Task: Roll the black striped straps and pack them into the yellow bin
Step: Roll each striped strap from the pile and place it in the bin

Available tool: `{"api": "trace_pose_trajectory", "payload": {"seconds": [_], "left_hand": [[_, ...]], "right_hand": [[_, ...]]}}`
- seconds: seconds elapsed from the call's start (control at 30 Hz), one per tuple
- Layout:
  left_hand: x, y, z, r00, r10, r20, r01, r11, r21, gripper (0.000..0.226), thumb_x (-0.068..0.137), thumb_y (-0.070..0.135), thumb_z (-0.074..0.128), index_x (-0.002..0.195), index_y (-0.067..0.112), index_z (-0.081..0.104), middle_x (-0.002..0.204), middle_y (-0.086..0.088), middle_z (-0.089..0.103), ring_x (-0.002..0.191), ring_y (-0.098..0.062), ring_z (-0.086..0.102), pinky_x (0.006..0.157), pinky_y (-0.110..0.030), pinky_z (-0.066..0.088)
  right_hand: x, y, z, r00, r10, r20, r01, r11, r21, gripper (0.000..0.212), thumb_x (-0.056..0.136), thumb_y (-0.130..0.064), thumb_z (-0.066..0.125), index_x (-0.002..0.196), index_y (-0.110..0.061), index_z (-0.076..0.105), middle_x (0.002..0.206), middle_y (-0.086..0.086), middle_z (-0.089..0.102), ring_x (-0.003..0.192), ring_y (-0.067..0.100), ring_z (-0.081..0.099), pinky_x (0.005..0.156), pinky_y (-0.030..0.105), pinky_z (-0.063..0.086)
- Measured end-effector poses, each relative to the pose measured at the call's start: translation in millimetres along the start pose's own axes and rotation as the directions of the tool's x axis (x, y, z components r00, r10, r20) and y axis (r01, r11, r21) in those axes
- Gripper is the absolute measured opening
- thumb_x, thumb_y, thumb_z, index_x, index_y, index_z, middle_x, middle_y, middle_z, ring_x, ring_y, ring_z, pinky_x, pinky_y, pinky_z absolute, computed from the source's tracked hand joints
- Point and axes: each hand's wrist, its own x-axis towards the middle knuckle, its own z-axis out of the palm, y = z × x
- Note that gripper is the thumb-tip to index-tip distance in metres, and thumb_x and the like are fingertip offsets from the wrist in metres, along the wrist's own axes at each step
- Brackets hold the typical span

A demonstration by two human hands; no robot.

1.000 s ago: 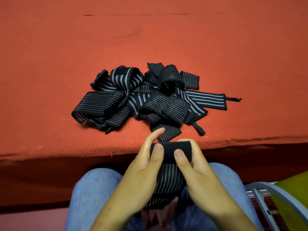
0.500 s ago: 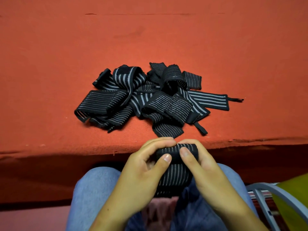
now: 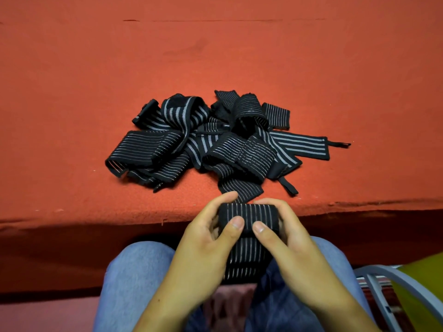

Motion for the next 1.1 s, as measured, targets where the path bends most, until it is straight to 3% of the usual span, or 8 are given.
{"api": "trace_pose_trajectory", "payload": {"seconds": [0.1, 0.23, 0.3, 0.43, 0.7, 0.87, 0.97, 1.1], "left_hand": [[0, 1, -2, 1.000, 0.025, 0.009, -0.025, 0.998, 0.049, 0.041, 0.098, 0.005, 0.061, 0.134, 0.024, 0.060, 0.116, -0.001, 0.076, 0.108, -0.016, 0.072, 0.089, -0.024, 0.056], [-1, 0, -4, 0.997, 0.063, 0.036, -0.067, 0.991, 0.113, 0.045, 0.097, 0.009, 0.064, 0.138, 0.026, 0.058, 0.125, 0.003, 0.072, 0.117, -0.013, 0.068, 0.100, -0.025, 0.052], [-1, -2, -4, 0.998, 0.056, 0.042, -0.061, 0.992, 0.113, 0.047, 0.098, 0.015, 0.065, 0.141, 0.028, 0.055, 0.130, 0.006, 0.071, 0.122, -0.011, 0.066, 0.103, -0.024, 0.050], [1, -9, 0, 1.000, 0.017, 0.022, -0.020, 0.989, 0.147, 0.065, 0.087, 0.058, 0.063, 0.147, 0.043, 0.043, 0.132, 0.014, 0.068, 0.125, -0.006, 0.063, 0.113, -0.042, 0.045], [0, -10, 8, 1.000, 0.018, 0.021, -0.020, 0.995, 0.093, 0.059, 0.085, 0.059, 0.060, 0.141, 0.047, 0.047, 0.140, 0.019, 0.062, 0.130, -0.005, 0.059, 0.116, -0.044, 0.041], [3, -3, 7, 0.999, 0.042, 0.000, -0.041, 0.991, 0.130, 0.047, 0.091, 0.057, 0.057, 0.135, 0.042, 0.057, 0.127, 0.023, 0.068, 0.122, 0.004, 0.061, 0.107, -0.029, 0.044], [4, 3, 7, 0.997, 0.068, -0.033, -0.064, 0.991, 0.118, 0.031, 0.100, 0.054, 0.052, 0.124, 0.042, 0.067, 0.113, 0.020, 0.074, 0.103, 0.005, 0.067, 0.092, -0.022, 0.047], [2, 9, 6, 0.989, 0.130, -0.068, -0.120, 0.984, 0.133, 0.018, 0.098, 0.030, 0.062, 0.111, 0.032, 0.074, 0.108, 0.010, 0.078, 0.100, -0.003, 0.072, 0.082, -0.012, 0.051]], "right_hand": [[0, -1, 1, 0.998, 0.046, 0.035, -0.050, 0.993, 0.106, 0.027, 0.101, -0.015, 0.059, 0.126, -0.023, 0.058, 0.112, 0.003, 0.077, 0.103, 0.011, 0.072, 0.085, 0.024, 0.055], [0, 1, 3, 1.000, 0.004, 0.008, -0.004, 0.998, 0.060, 0.030, 0.097, -0.035, 0.058, 0.125, -0.028, 0.058, 0.113, 0.001, 0.075, 0.106, 0.013, 0.071, 0.088, 0.027, 0.055], [0, 3, 2, 1.000, -0.007, 0.007, 0.007, 0.999, 0.036, 0.024, 0.103, -0.039, 0.058, 0.126, -0.032, 0.056, 0.114, 0.000, 0.074, 0.106, 0.015, 0.071, 0.090, 0.033, 0.057], [1, 5, 3, 0.998, -0.012, 0.061, 0.012, 1.000, -0.012, 0.025, 0.102, -0.042, 0.055, 0.126, -0.041, 0.051, 0.116, -0.011, 0.071, 0.108, 0.011, 0.069, 0.097, 0.038, 0.055], [1, 10, 6, 0.999, 0.012, 0.034, -0.012, 1.000, 0.002, 0.028, 0.095, -0.048, 0.050, 0.124, -0.049, 0.050, 0.117, -0.015, 0.071, 0.107, 0.010, 0.070, 0.095, 0.041, 0.056], [0, 4, 1, 1.000, -0.015, 0.016, 0.015, 1.000, 0.017, 0.031, 0.098, -0.043, 0.053, 0.129, -0.039, 0.051, 0.116, -0.004, 0.072, 0.108, 0.021, 0.070, 0.099, 0.054, 0.055], [1, 2, -3, 0.999, -0.037, 0.015, 0.038, 0.999, -0.013, 0.027, 0.103, -0.041, 0.053, 0.129, -0.041, 0.050, 0.114, -0.007, 0.071, 0.104, 0.012, 0.068, 0.099, 0.044, 0.054], [3, 1, -5, 0.999, -0.006, 0.034, 0.006, 1.000, -0.016, 0.035, 0.099, -0.042, 0.053, 0.134, -0.044, 0.050, 0.119, -0.010, 0.071, 0.111, 0.010, 0.067, 0.102, 0.040, 0.051]]}}
